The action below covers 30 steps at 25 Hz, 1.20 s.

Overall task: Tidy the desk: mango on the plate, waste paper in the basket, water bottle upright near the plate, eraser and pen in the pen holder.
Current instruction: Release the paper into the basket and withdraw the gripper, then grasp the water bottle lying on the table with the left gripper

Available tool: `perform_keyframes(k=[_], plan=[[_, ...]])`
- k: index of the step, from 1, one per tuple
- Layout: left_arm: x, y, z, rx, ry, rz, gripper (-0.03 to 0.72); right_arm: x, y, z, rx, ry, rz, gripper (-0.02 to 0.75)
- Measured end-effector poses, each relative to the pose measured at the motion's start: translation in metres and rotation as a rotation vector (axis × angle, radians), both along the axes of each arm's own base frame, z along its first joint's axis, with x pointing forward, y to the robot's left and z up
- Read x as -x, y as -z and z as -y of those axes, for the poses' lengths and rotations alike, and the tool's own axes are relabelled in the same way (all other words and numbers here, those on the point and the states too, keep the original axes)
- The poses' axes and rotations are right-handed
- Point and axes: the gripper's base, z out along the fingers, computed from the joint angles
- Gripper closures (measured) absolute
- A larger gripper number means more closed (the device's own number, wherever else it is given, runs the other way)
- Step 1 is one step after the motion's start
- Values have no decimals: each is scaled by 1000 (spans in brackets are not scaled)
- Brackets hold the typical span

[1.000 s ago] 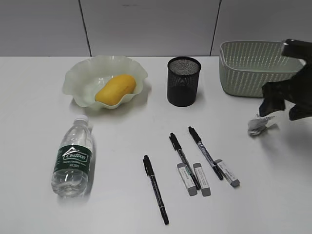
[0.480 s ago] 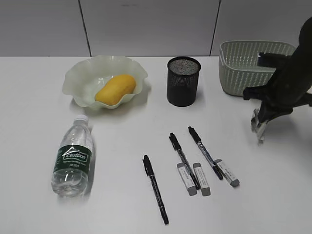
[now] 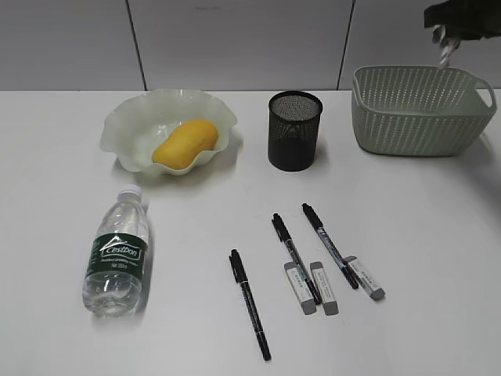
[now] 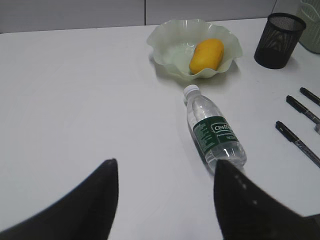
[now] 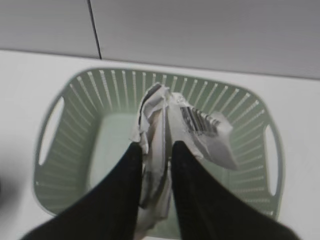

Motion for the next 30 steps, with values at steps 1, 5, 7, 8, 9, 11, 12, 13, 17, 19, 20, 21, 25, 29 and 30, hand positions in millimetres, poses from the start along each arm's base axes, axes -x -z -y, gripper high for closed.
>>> perform_keyframes(k=[1,5,7,8,9,11,12,13,17,19,20,21,25,29,30], plan=[[0,0,0,0,0,0,237,-10,11,0,8,6,-50,517],[0,0,0,0,0,0,237,-17,17,2,46,31,-201,151],[0,0,0,-1,0,-3,237,-4,0,5,73,34,-212,139],[-1,0,0,-1,0,-4,237,9,-10,7,84,34,-207,157],[-1,0,0,-2,0,-6,238,25,-25,9,83,35,-188,179],[-2,0,1,-3,0,-9,242,69,-36,12,75,34,-191,209],[-2,0,1,-3,0,-9,242,97,-42,14,72,31,-190,218],[-2,0,1,-3,0,-9,243,124,-49,14,69,24,-183,221],[-2,0,1,-3,0,-9,243,231,-39,15,60,-8,-275,228],[-2,0,1,-3,0,-10,243,279,-32,16,26,-30,-286,228],[-2,0,1,-4,0,-14,243,300,-30,18,8,-40,-285,228],[-4,0,1,-6,0,-20,243,321,-28,20,-17,-48,-267,228],[-21,-3,7,-33,1,-107,243,382,-21,31,-49,-86,-183,228],[-59,-19,19,-50,7,-148,243,422,-24,38,-76,-125,20,228],[-73,-23,23,-51,11,-161,243,427,-24,39,-79,-128,54,230]])
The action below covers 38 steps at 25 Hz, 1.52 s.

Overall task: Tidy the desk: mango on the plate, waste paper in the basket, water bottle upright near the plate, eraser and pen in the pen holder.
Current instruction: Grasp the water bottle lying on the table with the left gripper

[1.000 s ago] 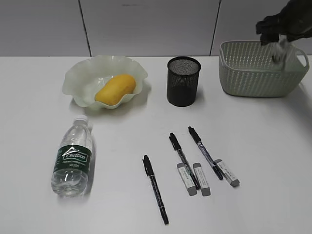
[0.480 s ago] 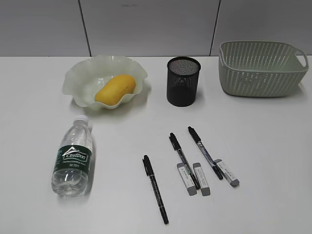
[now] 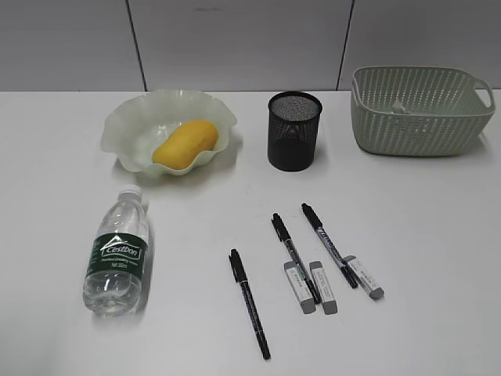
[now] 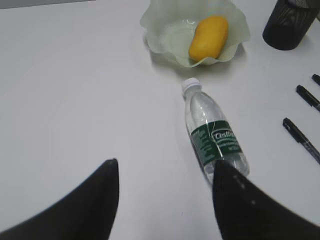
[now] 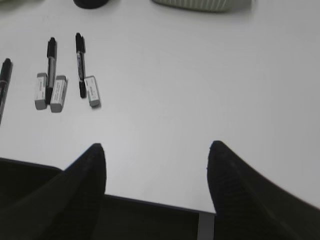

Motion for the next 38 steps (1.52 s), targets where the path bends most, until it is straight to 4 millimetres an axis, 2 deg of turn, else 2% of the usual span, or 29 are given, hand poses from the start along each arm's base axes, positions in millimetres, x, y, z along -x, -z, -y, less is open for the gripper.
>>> perform_keyframes(k=[3,7,10,12,16,20,22,28,31,33,35,38], plan=[[-48,-3,18,15,12,-74,243,15,1,3,-16,-3,89,241],[-127,14,43,-9,10,-214,243,17,2,4,-15,-5,103,259],[-174,37,64,-45,30,-322,243,17,2,4,-14,-6,104,260],[-199,61,84,-80,67,-406,243,16,2,3,-20,-10,110,261],[-233,109,120,-100,78,-555,218,12,7,-1,-57,-31,120,262],[-253,150,132,-95,10,-669,197,11,6,-2,-69,-37,129,262],[-258,163,134,-101,-14,-701,195,11,6,-2,-71,-38,128,262],[-266,180,139,-79,-40,-723,196,11,6,-2,-72,-39,129,262],[-266,180,139,-78,-41,-724,280,11,6,-2,-72,-39,129,262],[-264,176,138,-77,-38,-710,279,11,6,-2,-72,-39,129,262],[-253,168,132,-82,-25,-670,290,11,6,-2,-72,-39,129,262],[-223,137,116,-48,25,-475,308,11,6,-2,-72,-39,129,262]])
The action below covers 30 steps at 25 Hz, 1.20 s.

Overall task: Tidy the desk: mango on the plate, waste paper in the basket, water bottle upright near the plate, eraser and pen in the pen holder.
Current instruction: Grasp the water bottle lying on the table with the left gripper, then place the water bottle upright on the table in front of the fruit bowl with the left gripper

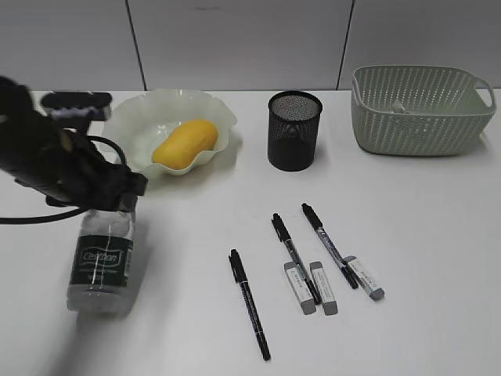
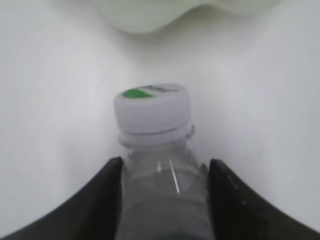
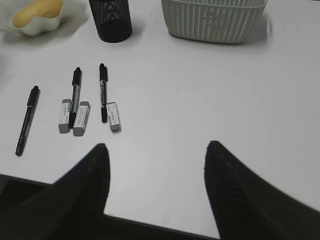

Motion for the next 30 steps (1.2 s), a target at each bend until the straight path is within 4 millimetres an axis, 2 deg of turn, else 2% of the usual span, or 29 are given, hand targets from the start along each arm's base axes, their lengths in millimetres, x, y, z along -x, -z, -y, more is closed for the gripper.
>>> perform_keyframes(k=[3,5,7,10,13,17,20,23,26,28,30], plan=[[38,-26,-20,98,104,364,318,0,0,0,0,0,0,262],[49,-34,-30,167,159,611,329,0,0,0,0,0,0,262],[51,-29,-43,163,149,722,329,0,0,0,0,0,0,262],[44,-10,-55,124,118,718,329,0,0,0,0,0,0,262],[37,10,-53,128,127,706,332,0,0,0,0,0,1,262],[31,19,-46,160,185,766,328,0,0,0,0,0,1,262],[32,16,-45,158,209,775,248,0,0,0,0,0,1,262],[36,5,-46,145,217,785,215,0,0,0,4,-2,2,262],[46,-23,-51,120,210,817,208,0,0,0,4,-2,2,262],[62,-47,-58,92,189,822,207,0,0,0,4,-2,2,262],[82,-68,-70,46,134,745,213,0,0,0,0,0,1,262]])
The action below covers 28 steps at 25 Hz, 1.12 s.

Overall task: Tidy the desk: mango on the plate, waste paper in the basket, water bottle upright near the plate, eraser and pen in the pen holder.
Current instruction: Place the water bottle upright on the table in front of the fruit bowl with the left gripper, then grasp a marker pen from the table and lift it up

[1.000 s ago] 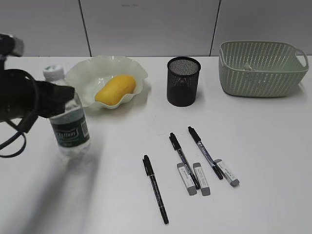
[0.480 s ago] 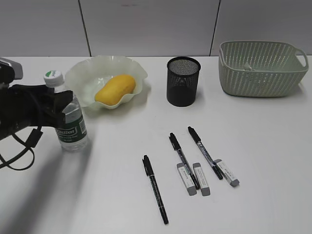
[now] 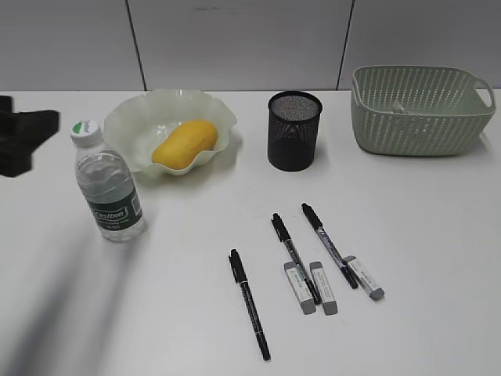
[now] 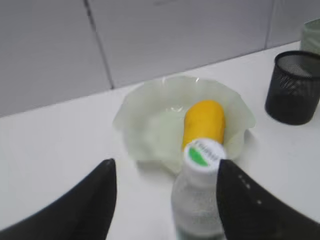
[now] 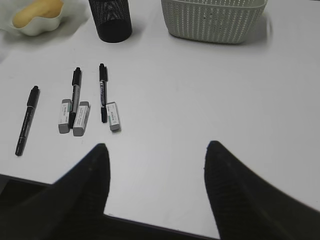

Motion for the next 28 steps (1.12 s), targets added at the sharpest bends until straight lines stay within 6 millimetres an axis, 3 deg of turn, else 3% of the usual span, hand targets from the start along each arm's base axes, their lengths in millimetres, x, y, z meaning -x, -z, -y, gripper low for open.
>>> perform_keyframes(k=[4,6,10,15,18,22,25,28], plan=[[61,-55,-32,-60,-179,-188,288,0,0,0,0,0,0,262],[96,-69,-47,-94,-249,-300,319,0,0,0,5,-2,1,262],[162,-63,-65,-71,-277,-405,335,0,0,0,-1,-1,0,262],[212,-50,-75,35,-243,-234,335,-15,-2,-7,48,-55,-74,262],[223,-48,-77,55,-234,-171,336,-45,-9,-19,54,-113,-165,263],[217,-47,-72,74,-191,-122,337,-115,-6,-40,40,-151,-323,298],[215,-46,-70,78,-171,-114,338,-172,13,-63,56,-201,-489,308],[215,-46,-70,80,-166,-109,338,-230,42,-104,143,-276,-611,313]])
